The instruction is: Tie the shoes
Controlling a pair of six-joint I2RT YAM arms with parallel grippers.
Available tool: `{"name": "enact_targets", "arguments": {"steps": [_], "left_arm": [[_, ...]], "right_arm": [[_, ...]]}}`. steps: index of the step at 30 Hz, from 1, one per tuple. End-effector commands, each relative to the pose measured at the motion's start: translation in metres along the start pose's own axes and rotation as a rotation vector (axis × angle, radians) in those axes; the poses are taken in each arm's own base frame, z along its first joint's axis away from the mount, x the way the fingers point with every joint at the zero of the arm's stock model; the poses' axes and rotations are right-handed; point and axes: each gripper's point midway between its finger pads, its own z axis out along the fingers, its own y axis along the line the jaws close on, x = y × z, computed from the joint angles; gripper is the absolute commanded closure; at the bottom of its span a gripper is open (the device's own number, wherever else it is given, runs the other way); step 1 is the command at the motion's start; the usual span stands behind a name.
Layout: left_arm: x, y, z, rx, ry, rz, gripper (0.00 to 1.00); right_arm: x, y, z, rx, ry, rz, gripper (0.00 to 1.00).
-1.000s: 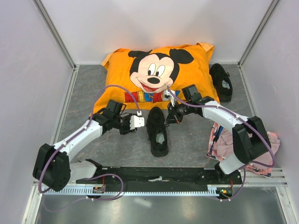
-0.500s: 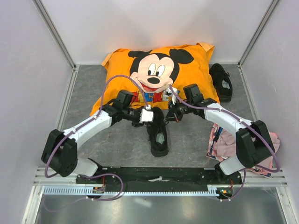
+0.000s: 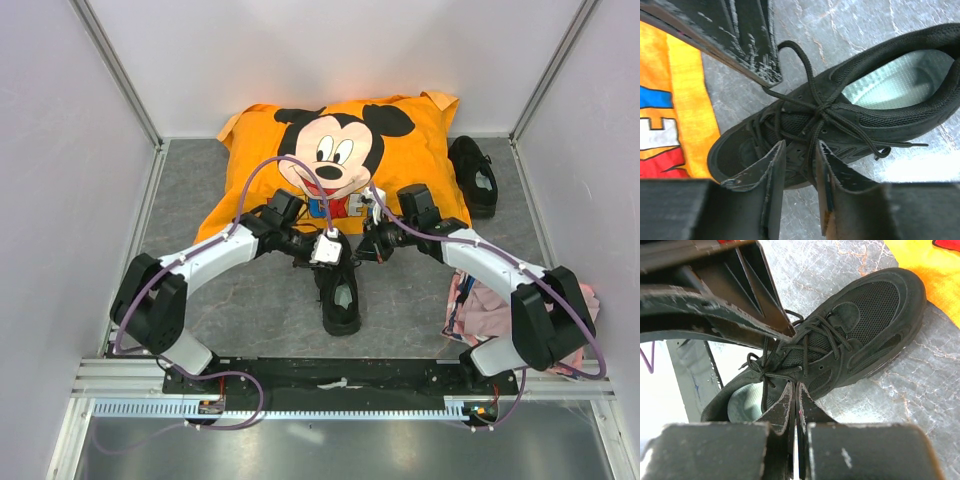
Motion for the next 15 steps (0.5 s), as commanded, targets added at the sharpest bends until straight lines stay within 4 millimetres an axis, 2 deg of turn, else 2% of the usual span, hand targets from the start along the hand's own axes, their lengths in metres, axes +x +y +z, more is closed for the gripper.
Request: {"name": "enact_targets", "arguments": {"steps": [1, 4, 9, 15], "left_arm": [[-0.010, -0.002, 0.004, 0.050, -0.025, 0.068, 0.69], [-0.006, -0.010, 0.008, 0.079, -0.008, 0.073, 0.76], [-0.004, -0.015, 0.010, 0.103, 0.014, 0.058, 0.98], [-0.003, -0.025, 0.004, 0.097, 0.027, 0.053, 0.98]], "right_arm": [[-0.020, 0.005, -0.006, 0.014, -0.079, -0.021, 1.00], [-0.020, 0.004, -0.006, 0.022, -0.087, -0.011, 1.00], [-0.021, 0.002, -0.009, 0.054, -0.105, 0.011, 1.00], [-0.017, -0.006, -0.013, 0.124, -0.129, 0.066, 1.00]]}}
